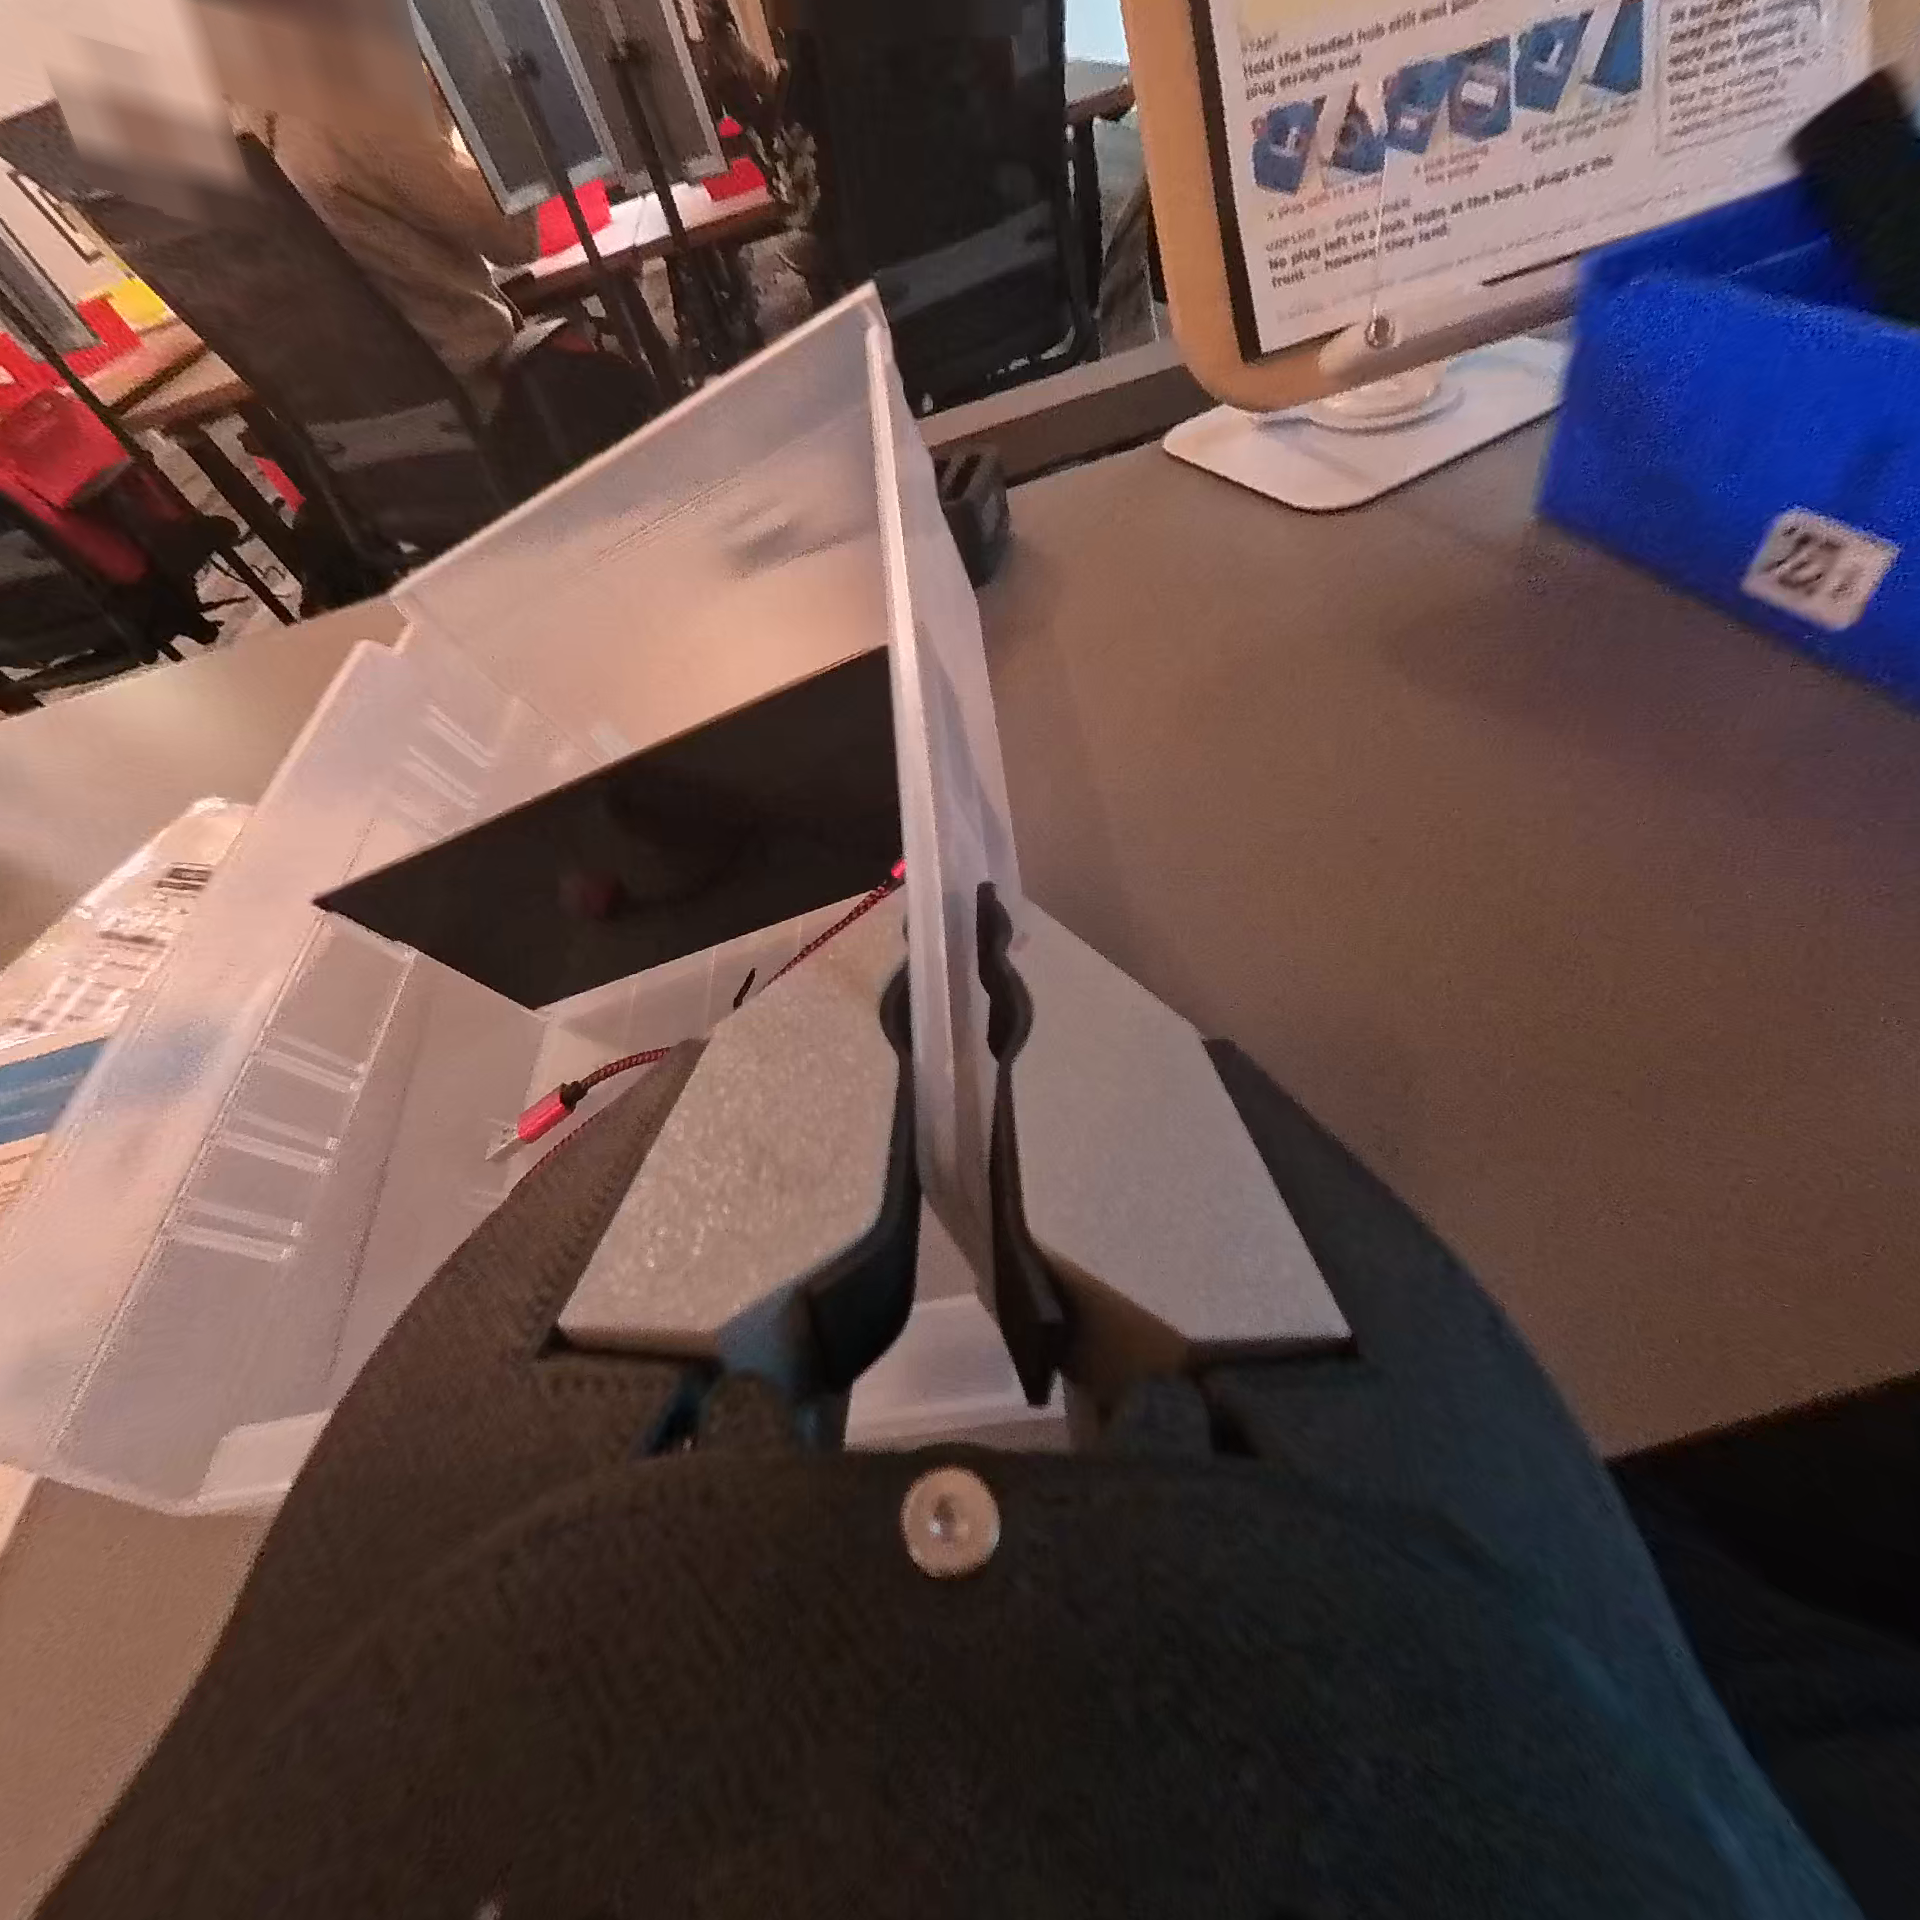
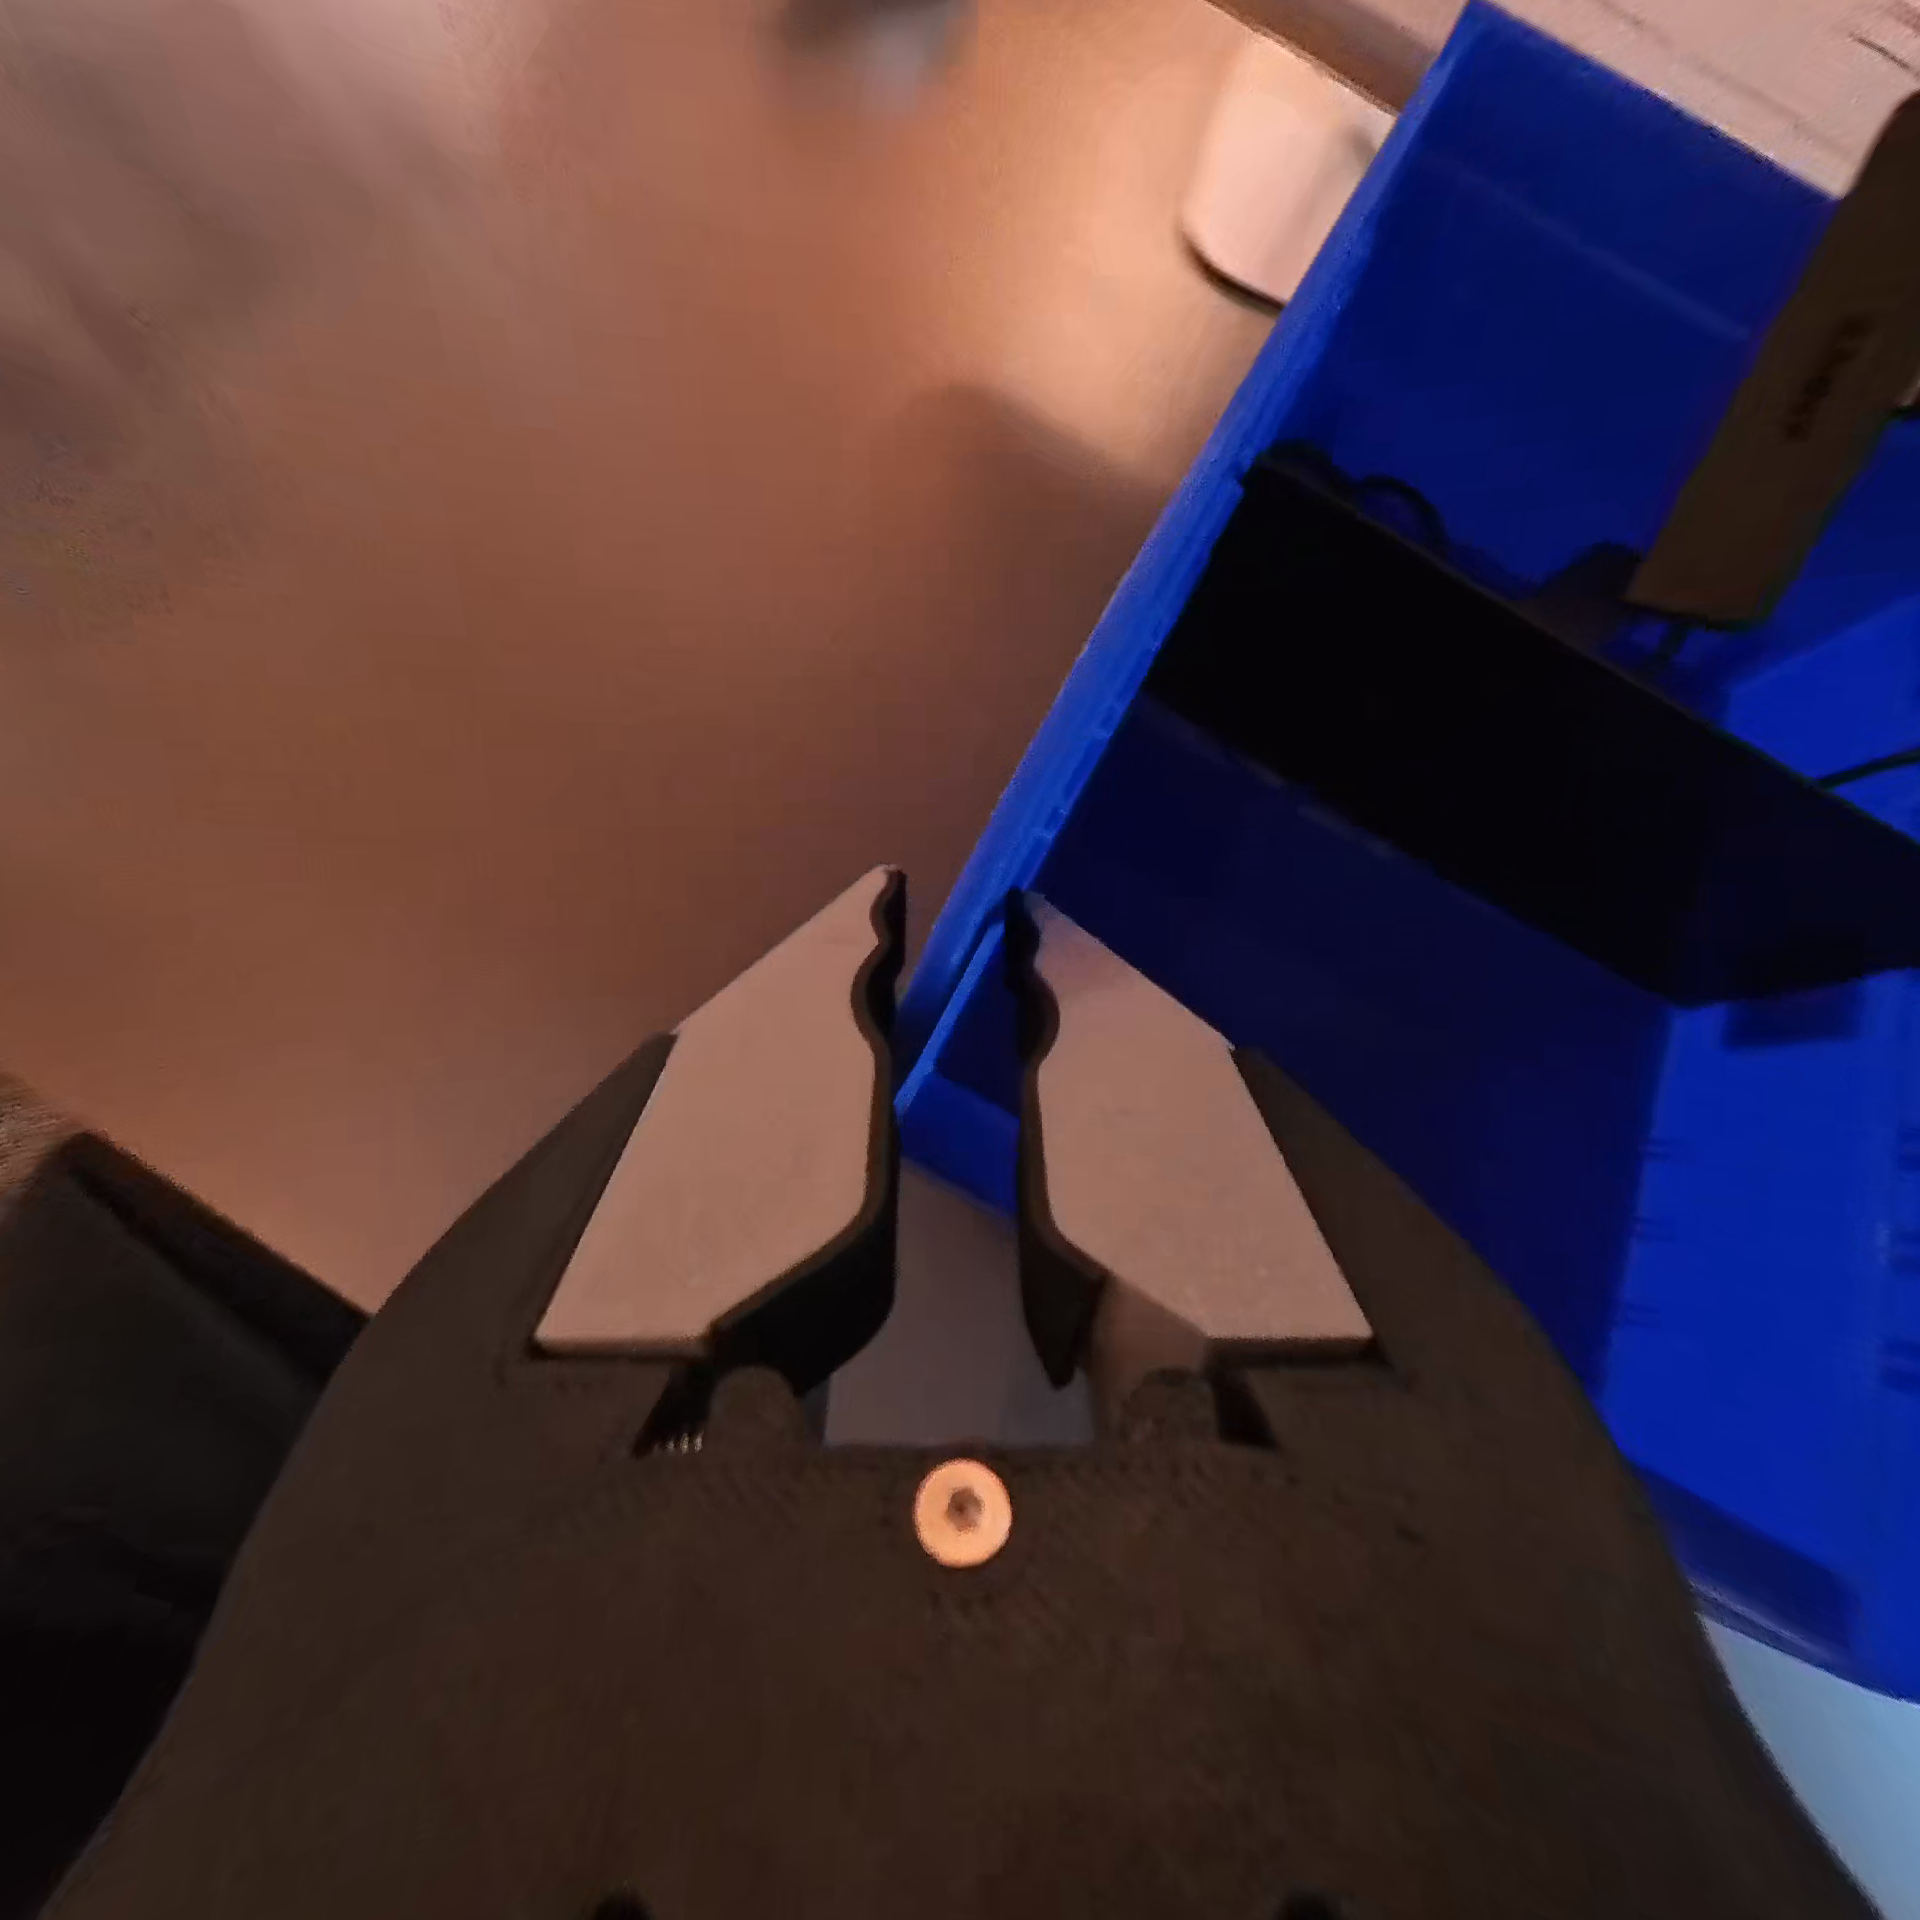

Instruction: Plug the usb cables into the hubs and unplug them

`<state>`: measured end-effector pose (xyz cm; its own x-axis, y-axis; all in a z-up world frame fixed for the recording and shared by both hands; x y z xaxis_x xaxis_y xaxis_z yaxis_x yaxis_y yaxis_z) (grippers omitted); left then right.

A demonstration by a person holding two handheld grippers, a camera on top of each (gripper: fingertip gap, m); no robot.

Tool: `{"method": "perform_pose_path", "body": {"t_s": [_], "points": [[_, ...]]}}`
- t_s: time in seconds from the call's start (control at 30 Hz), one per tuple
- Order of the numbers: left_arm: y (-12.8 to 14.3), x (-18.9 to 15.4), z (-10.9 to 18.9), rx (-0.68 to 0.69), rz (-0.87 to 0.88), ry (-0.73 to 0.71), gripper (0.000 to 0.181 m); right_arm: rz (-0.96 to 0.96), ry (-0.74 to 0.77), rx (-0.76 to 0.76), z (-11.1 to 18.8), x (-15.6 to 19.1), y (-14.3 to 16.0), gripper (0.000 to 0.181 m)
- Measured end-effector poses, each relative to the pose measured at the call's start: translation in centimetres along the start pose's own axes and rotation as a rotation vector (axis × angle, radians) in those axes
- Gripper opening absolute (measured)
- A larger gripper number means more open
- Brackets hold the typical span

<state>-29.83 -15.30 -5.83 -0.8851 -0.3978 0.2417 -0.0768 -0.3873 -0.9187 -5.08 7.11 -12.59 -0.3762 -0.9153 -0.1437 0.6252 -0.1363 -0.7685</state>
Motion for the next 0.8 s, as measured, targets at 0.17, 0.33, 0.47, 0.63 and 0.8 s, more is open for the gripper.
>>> {"method": "perform_pose_path", "body": {"t_s": [0.17, 0.33, 0.47, 0.63, 0.8], "points": [[-0.5, 0.9, 0.8, -0.034, 0.013, -0.021, 0.004, 0.003, -0.264, -0.074, -3.3, 13.1, -5.5, 0.030], [-0.1, 2.3, 1.3, -0.051, 0.009, -0.073, 0.004, 0.156, -0.357, -0.119, -3.5, 23.0, -10.1, 0.049], [-0.4, 4.4, 3.0, -0.079, 0.002, -0.155, 0.004, 0.249, -0.502, -0.210, 1.5, 23.8, -10.2, 0.058], [-2.9, 5.2, 6.2, -0.166, -0.036, -0.240, 0.004, 0.328, -0.490, -0.286, 6.1, 17.1, -7.9, 0.065], [-7.2, 0.7, 9.2, -0.274, -0.155, -0.198, 0.004, 0.312, -0.375, -0.125, 6.9, 6.5, -2.9, 0.065]]}}
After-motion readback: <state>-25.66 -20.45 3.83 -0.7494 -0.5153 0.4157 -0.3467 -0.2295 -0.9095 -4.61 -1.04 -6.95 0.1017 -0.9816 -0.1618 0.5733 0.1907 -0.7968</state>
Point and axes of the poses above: each gripper's, where its closed fingertips meet, z back along the fingers, y out of its underside, x = y × z across the jaws, the point moved 3 cm from there along z, back along the fingers, and after that the axes turned 2 degrees about -z, right-handed, at the moved point
